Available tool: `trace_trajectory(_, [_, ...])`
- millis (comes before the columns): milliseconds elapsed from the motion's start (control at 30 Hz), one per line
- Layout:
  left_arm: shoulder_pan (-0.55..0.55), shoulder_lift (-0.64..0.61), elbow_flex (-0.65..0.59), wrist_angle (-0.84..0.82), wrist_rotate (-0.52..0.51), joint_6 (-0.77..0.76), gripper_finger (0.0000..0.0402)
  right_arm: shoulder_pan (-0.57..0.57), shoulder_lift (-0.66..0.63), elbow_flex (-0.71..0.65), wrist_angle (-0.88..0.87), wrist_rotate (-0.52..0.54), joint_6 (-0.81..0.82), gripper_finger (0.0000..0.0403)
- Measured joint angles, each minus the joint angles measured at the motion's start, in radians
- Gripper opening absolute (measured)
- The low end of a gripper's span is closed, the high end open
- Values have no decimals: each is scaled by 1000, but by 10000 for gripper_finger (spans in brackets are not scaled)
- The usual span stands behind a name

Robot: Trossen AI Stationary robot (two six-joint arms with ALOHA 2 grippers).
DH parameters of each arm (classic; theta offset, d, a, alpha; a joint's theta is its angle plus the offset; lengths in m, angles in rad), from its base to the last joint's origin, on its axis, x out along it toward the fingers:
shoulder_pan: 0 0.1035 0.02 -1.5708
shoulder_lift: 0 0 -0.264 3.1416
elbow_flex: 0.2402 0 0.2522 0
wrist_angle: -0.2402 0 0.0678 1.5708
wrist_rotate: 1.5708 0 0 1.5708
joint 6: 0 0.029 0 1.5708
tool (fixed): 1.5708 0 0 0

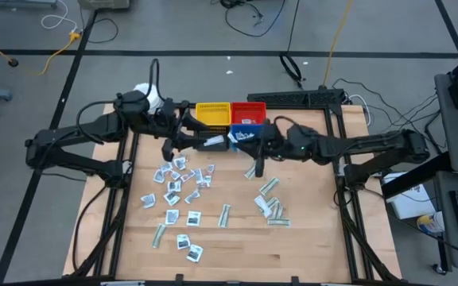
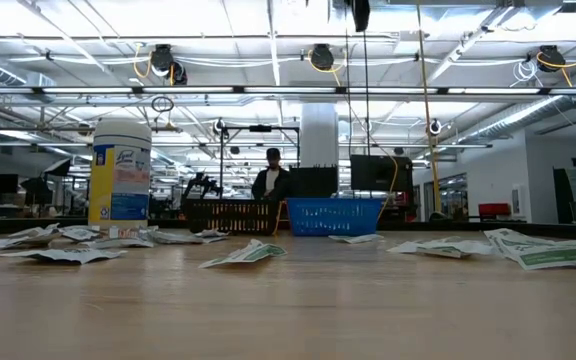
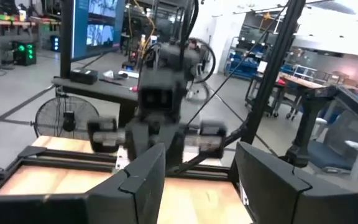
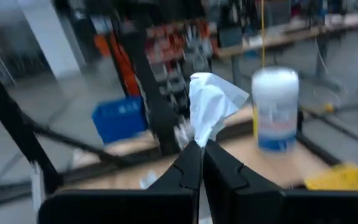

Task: Pick & Place First Aid Supplies
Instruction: Put the green bandage pack into the black basket

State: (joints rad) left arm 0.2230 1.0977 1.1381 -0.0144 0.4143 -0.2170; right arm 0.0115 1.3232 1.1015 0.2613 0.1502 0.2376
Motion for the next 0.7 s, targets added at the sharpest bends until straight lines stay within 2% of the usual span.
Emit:
trace_trajectory(200, [-17, 45, 0, 25, -66, -28, 200, 2, 1, 0, 124, -51, -46, 0])
trace_trajectory(433, [-62, 110, 0, 138, -84, -20, 200, 1, 0, 0, 121, -51, -42, 0])
trace_trajectory(700, [-97, 182, 0, 188, -168, -21, 200, 17, 0, 0, 123, -50, -41, 0])
